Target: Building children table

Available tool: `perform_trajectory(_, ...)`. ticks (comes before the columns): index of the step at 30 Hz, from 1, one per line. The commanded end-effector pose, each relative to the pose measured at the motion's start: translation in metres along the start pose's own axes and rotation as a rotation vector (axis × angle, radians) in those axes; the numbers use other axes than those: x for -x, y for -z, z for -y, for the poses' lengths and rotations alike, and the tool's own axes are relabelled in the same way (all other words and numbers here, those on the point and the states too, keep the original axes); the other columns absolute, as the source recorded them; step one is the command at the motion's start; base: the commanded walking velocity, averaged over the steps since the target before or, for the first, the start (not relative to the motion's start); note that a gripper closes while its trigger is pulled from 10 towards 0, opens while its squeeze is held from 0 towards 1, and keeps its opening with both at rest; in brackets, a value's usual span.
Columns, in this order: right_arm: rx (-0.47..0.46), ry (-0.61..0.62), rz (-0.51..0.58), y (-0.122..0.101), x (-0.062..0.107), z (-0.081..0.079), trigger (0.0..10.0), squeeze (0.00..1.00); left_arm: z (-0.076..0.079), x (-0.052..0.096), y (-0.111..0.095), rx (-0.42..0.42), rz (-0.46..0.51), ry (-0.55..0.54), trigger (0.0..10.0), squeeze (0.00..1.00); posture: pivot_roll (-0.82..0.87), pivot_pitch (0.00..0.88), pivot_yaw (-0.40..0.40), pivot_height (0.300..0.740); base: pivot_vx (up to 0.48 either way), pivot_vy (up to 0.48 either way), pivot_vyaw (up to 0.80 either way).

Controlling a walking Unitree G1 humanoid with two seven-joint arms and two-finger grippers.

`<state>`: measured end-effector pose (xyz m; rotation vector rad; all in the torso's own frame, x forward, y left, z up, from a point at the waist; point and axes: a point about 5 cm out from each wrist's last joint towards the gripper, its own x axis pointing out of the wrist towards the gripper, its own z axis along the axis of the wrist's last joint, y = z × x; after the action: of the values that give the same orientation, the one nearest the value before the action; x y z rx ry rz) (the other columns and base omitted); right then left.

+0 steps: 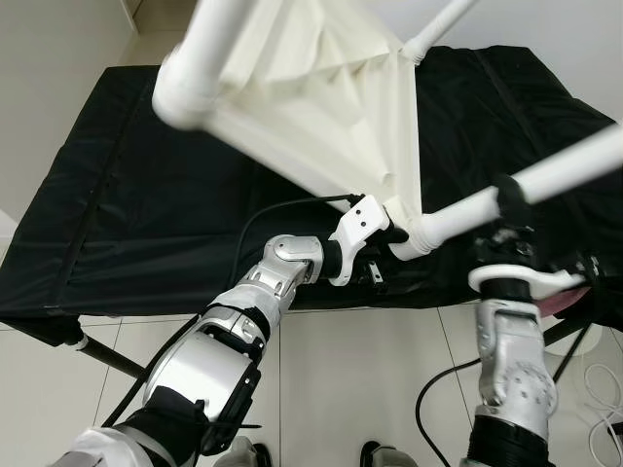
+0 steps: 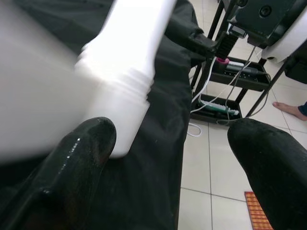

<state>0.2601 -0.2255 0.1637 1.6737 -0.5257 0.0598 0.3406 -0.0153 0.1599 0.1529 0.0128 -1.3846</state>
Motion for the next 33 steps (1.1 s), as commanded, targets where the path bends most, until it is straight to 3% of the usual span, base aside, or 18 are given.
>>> perform_trajectory(1,-0.188,0.214,0.122,0.006,0.041,0.048,10.0,0.0,0.001,0.003,0.011,0.02,-0.052,-0.005,10.0,0.0,-0.14,0.138,0.11,0.74,0.0,0.0,0.0)
perform_trajectory(5,-0.131,0.252,0.101,0.005,0.044,0.057,10.0,0.0,0.003,-0.001,0.006,0.0,-0.028,0.018,10.0,0.0,-0.13,0.141,0.112,0.74,0.0,0.0,0.0)
perform_trajectory(14,-0.199,0.301,0.091,0.003,0.041,0.069,10.0,0.0,0.005,-0.005,0.0,-0.022,-0.011,0.037,10.0,0.0,-0.12,0.141,0.106,0.74,0.0,0.0,0.0)
perform_trajectory(33,-0.179,0.274,0.059,0.001,0.049,0.07,10.0,0.0,0.006,0.0,0.007,-0.034,-0.038,0.035,10.0,0.0,-0.12,0.149,0.102,0.74,0.0,0.0,0.0)
